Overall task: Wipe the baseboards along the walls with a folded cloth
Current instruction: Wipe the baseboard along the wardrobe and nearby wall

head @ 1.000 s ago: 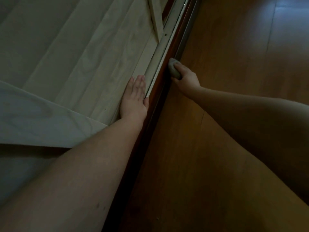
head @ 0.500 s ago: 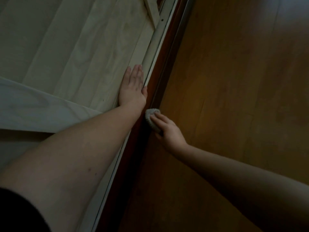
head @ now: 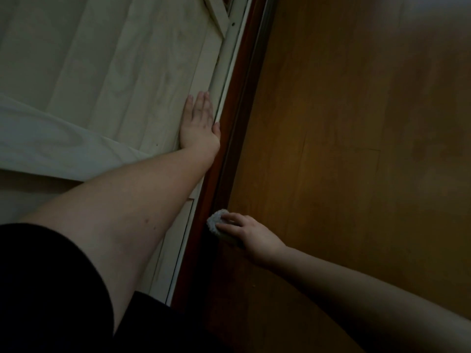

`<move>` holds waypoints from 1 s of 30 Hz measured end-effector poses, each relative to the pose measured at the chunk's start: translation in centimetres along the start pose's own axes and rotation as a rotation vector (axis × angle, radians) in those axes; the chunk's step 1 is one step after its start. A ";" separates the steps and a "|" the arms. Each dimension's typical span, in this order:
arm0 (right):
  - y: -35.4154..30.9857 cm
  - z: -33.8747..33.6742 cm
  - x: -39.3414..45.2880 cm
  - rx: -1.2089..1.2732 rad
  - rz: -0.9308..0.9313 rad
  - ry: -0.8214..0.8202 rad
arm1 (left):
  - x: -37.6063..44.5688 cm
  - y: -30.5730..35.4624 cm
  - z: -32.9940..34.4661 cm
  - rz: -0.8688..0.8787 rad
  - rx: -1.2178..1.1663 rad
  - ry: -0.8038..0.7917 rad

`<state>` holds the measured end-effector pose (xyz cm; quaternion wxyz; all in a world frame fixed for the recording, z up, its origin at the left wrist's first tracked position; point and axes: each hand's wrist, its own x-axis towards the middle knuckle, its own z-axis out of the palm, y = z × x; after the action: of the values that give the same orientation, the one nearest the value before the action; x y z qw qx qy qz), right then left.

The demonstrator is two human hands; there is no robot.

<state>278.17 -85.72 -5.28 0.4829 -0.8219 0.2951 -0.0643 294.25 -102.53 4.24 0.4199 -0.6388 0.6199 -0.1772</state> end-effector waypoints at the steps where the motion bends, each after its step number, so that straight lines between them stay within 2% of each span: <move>1: 0.2 -0.1 -0.1 0.004 0.000 0.016 | 0.0 0.0 0.0 -0.003 -0.003 0.000; 4: 1.1 -1.3 -0.6 0.124 0.109 0.121 | 0.0 0.0 0.0 -0.011 -0.022 -0.010; 8: 3.1 -4.8 0.2 0.483 0.448 0.444 | 0.2 0.1 0.2 -0.016 -0.034 -0.007; 11: 4.9 -8.2 1.9 0.721 0.557 0.571 | 0.3 0.2 0.4 -0.025 -0.035 0.001; 20: 6.6 -17.7 9.6 0.682 0.506 0.637 | 0.5 0.4 0.5 -0.038 -0.035 0.027; 26: 6.4 -20.4 15.8 0.645 0.497 0.653 | 0.4 0.6 0.4 -0.042 -0.034 0.032; 30: 6.4 -20.2 16.7 0.611 0.489 0.657 | 0.4 0.6 0.4 -0.036 -0.039 0.025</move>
<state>281.27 -112.41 -2.98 0.5838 -0.4868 0.5826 -0.2877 294.25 -102.70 3.43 0.3964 -0.6554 0.6170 -0.1806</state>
